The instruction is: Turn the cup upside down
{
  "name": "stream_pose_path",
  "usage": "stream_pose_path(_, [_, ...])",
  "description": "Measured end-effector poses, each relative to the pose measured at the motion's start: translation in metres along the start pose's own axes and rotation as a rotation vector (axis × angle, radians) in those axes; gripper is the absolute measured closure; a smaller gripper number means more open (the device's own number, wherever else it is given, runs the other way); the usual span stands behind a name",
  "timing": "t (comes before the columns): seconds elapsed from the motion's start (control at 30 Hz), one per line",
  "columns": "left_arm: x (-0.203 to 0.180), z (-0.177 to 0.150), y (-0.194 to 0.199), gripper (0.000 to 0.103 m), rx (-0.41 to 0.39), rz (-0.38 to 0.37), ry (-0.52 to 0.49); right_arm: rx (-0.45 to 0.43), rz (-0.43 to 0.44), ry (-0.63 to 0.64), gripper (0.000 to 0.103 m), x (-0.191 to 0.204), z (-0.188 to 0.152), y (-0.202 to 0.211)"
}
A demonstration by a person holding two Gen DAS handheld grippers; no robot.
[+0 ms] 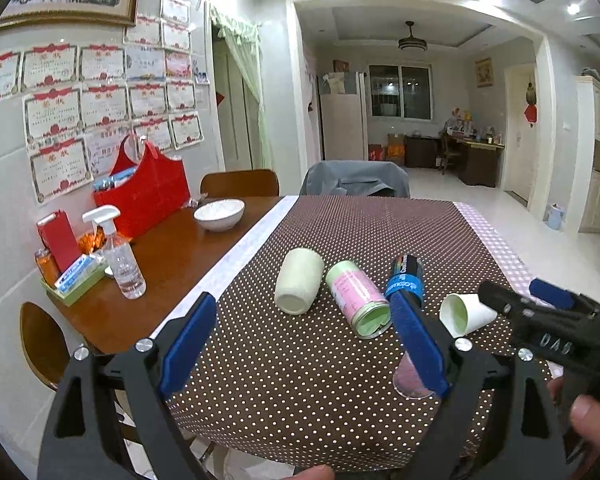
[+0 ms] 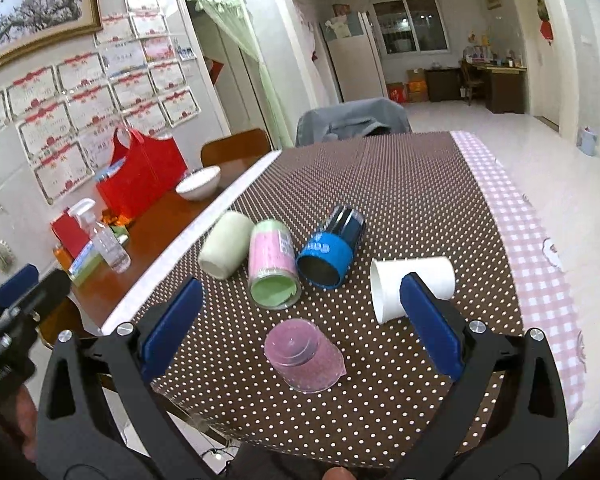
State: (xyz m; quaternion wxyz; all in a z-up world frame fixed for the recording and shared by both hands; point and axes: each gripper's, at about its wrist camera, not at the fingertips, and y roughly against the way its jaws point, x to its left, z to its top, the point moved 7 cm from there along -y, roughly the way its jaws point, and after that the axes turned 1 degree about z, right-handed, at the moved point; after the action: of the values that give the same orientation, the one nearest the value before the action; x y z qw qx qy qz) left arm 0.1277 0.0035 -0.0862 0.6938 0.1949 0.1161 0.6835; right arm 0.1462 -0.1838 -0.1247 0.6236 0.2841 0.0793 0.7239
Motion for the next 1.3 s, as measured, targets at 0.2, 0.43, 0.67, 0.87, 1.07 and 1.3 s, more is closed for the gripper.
stream_pose_path(0.2, [-0.008, 0.007, 0.018, 0.016, -0.034, 0.003, -0.027, -0.033, 0.01, 0.02, 0.006, 0.007, 0.014, 0.027])
stream_pose_path(0.43, [-0.013, 0.01, 0.037, 0.016, -0.06, 0.006, -0.045, -0.073, 0.019, 0.053, 0.006, 0.02, 0.023, 0.061])
stream_pose_path(0.67, [-0.015, 0.014, 0.055, 0.016, -0.082, 0.016, -0.05, -0.138, -0.019, 0.067, 0.006, 0.021, 0.028, 0.091])
stream_pose_path(0.87, [-0.014, 0.017, 0.064, 0.016, -0.095, 0.018, -0.041, -0.172, -0.058, 0.072, 0.006, 0.02, 0.027, 0.103])
stream_pose_path(1.07, [-0.005, 0.017, 0.066, 0.016, -0.093, 0.026, -0.012, -0.183, -0.064, 0.091, 0.006, 0.026, 0.027, 0.105])
stream_pose_path(1.3, [-0.004, 0.018, 0.067, 0.016, -0.094, 0.028, -0.008, -0.175, -0.068, 0.101, 0.006, 0.029, 0.024, 0.102])
